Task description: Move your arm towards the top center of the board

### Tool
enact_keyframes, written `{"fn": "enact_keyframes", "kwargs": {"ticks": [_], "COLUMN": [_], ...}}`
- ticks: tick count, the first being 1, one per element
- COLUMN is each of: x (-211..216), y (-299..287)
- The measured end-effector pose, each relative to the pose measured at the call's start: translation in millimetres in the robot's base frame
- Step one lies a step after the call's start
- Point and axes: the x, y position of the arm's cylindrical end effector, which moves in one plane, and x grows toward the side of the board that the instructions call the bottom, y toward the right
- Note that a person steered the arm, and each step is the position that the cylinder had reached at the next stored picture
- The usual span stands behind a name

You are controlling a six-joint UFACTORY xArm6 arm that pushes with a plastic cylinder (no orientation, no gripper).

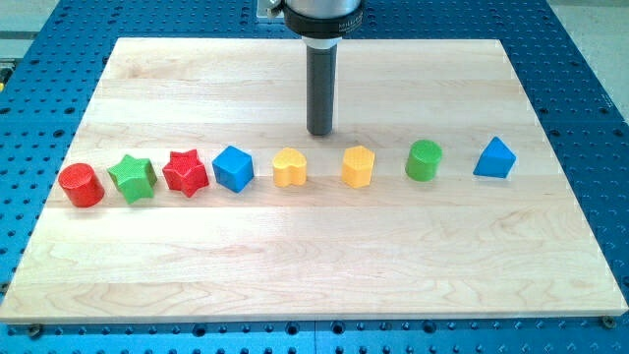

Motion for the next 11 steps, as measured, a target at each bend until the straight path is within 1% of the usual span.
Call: {"fn": "enact_keyframes", "kwargs": {"ticks": [9, 10, 11], "x": [-7, -30, -39], "y": [11, 15, 17]}}
